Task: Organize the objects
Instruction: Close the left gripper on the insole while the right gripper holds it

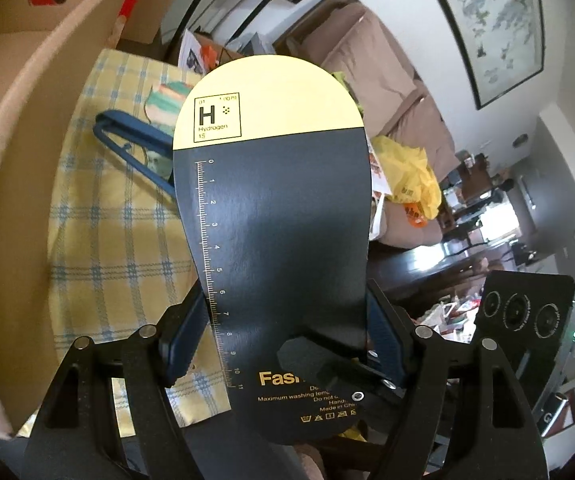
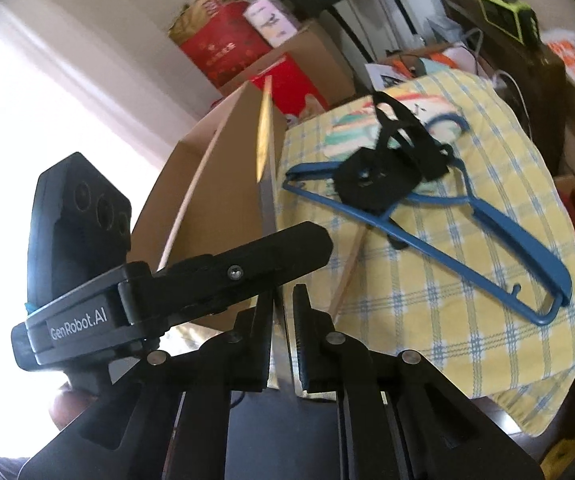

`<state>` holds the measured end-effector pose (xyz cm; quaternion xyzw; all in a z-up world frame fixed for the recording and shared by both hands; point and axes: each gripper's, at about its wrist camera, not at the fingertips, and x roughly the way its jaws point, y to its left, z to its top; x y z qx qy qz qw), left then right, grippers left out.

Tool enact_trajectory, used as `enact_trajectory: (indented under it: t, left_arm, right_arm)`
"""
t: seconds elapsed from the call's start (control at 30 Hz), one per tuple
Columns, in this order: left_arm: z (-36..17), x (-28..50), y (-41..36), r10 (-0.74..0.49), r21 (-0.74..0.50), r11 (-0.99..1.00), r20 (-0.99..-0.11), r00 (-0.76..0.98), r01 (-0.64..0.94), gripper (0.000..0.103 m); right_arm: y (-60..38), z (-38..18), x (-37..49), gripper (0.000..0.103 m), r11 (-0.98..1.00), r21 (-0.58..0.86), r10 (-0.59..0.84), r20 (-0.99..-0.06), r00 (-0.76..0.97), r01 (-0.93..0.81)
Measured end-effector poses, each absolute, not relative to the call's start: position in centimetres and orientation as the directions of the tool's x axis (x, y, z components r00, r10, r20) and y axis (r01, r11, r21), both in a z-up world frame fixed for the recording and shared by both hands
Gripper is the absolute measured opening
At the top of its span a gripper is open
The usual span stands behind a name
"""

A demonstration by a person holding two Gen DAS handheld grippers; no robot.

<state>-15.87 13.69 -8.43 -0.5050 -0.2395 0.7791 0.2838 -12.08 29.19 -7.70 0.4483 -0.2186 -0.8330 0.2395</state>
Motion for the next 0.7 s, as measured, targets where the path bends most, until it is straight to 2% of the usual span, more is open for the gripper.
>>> enact_trajectory:
  t: [0.3, 0.7]
  left_arm:
    - [-5.1, -15.8, 11.2, 0.675, -0.646, -0.730, -0.631, -0.382, -0.223, 0.071]
    - [-3.1, -16.3, 6.4, 0.627, -0.613, -0.765, -0.641, -0.443, -0.196, 0.071]
  right_arm:
    - [26.2, -4.8, -12.1, 0.009, -0.798, 0.534, -0.598, -0.640, -0.483, 0.280]
    - [21.1, -2.8, -13.6, 0.009, -0.759, 0.554, -0.650, -0.622, -0.437, 0.341]
